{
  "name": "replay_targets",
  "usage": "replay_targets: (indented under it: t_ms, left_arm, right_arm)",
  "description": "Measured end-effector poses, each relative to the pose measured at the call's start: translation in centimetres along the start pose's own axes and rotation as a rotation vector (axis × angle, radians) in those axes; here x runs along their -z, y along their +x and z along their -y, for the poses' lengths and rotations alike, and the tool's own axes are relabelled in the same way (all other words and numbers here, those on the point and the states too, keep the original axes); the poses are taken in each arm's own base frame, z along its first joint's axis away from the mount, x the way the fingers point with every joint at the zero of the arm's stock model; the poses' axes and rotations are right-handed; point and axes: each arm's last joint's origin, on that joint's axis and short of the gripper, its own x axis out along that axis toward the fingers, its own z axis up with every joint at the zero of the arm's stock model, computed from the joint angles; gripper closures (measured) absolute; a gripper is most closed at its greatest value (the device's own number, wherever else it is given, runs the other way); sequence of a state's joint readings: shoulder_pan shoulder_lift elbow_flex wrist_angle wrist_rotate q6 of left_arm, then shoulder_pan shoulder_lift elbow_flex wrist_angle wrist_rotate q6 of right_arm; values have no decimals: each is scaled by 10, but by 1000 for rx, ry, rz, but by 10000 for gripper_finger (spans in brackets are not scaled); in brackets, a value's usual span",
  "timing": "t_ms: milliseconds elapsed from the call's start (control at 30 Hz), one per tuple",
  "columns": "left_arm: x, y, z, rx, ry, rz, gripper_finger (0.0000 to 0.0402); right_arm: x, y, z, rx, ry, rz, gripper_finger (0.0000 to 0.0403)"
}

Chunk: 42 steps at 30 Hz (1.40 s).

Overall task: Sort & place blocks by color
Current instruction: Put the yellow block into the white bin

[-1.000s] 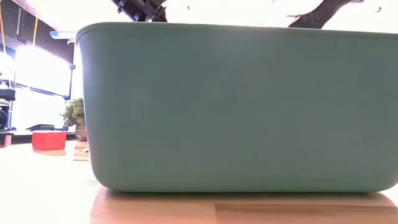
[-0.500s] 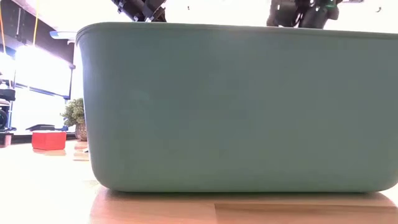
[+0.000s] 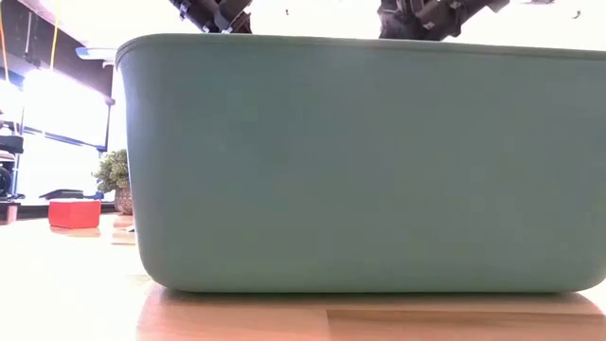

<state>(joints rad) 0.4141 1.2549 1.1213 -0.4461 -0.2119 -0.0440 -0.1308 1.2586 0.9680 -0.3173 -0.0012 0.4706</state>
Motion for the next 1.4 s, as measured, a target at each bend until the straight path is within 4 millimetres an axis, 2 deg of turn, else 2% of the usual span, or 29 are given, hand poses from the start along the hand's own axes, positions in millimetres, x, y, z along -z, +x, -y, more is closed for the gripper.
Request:
replay_targets:
  t_ms: [167, 300, 533, 733, 967, 1200, 1400]
  left_arm:
    - [1, 0, 1, 23, -3, -7, 206]
    - [1, 0, 2, 76, -28, -12, 206]
    - [3, 0, 5, 102, -113, -34, 206]
    - [11, -2, 8, 95, -220, -122, 206]
    - [29, -6, 14, 54, -273, -308, 206]
    - [63, -4, 24, -15, -290, -487, 206]
    - [84, -3, 35, -30, -312, -561, 206]
  right_arm:
    - [9, 10, -12, 20, -32, -12, 297]
    - [20, 26, -17, 36, -54, -71, 297]
    - [41, 58, -16, 76, -79, -207, 297]
    - [54, 73, -11, 89, -88, -302, 297]
    - [62, 81, -7, 104, -98, -368, 297]
    - [64, 81, -6, 119, -123, -390, 297]
    - [65, 80, -5, 120, -138, -397, 267]
